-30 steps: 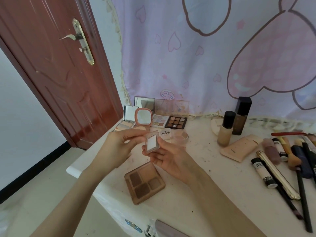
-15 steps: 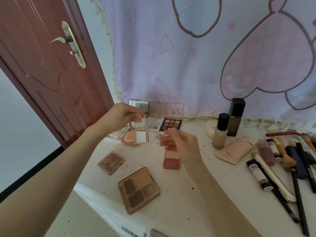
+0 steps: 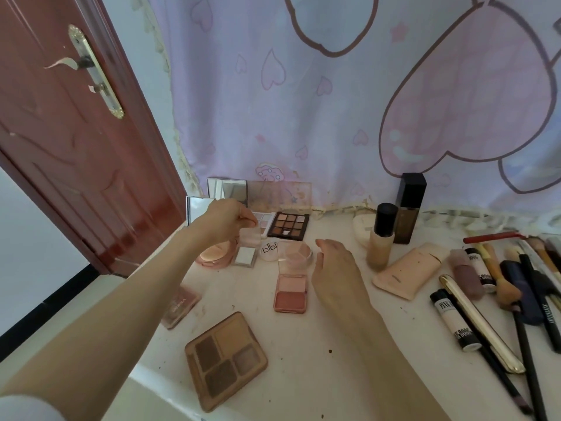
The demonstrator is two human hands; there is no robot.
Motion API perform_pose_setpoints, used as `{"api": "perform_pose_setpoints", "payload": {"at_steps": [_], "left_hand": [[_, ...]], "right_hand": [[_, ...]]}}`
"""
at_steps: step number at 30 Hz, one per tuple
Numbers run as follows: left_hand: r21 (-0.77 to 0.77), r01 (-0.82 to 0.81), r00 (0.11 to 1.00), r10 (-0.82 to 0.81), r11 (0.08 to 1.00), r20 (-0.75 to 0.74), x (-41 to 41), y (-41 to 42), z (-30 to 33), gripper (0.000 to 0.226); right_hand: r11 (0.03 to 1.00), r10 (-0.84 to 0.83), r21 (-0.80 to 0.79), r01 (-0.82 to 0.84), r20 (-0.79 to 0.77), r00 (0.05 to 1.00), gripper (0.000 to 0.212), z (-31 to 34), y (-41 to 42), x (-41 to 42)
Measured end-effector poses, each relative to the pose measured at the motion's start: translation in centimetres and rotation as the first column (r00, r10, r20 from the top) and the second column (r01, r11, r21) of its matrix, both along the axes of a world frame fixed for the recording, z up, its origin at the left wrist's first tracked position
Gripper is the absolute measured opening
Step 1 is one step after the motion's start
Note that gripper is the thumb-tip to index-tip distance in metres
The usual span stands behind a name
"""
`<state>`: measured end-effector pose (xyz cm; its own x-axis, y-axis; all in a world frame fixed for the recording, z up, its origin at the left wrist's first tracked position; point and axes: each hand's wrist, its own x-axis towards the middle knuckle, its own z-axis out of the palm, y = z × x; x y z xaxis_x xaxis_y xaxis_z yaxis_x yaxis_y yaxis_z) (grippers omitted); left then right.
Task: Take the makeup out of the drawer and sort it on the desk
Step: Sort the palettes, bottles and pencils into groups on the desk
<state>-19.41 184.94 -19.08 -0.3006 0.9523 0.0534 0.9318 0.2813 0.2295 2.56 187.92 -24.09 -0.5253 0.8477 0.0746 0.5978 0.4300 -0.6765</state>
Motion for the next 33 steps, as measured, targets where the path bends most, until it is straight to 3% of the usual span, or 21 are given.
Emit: {"api": "perform_pose_setpoints", "payload": {"at_steps": [3, 8, 21, 30, 33], "left_hand": [[-0.009, -0.012, 0.998, 0.011, 1.000, -0.055, -0.1, 0.5, -0.5, 0.017], [-0.043, 0.006, 0.987, -0.013, 0.999, -0.163, -0.4, 0.7, -0.8, 0.019], [0.020, 0.175, 0.830, -0.136, 0.984, -0.542, 0.8, 0.8, 0.1, 0.028], [-0.128, 0.029, 0.690, -0.113, 0.991, -0.715, 2.3, 1.5, -0.1, 0.039], [-0.125, 0.008, 0.711, -0.093, 0.992, -0.697, 2.9, 1.3, -0.2, 0.041]], "right_hand": [[0.998, 0.054, 0.001, -0.055, 0.151, 0.987, 0.046, -0.1, 0.1, 0.0], [0.995, 0.081, 0.040, -0.092, 0.220, 0.972, 0.047, -0.2, 0.1, 0.2], [0.996, 0.057, 0.064, -0.067, 0.143, 0.988, 0.036, -0.1, 0.1, 0.1], [0.996, 0.069, 0.039, -0.074, 0.119, 0.991, 0.036, 0.2, 0.1, 0.1], [0.997, 0.071, 0.033, -0.075, 0.106, 0.992, 0.034, 0.2, 0.1, 0.1]]}}
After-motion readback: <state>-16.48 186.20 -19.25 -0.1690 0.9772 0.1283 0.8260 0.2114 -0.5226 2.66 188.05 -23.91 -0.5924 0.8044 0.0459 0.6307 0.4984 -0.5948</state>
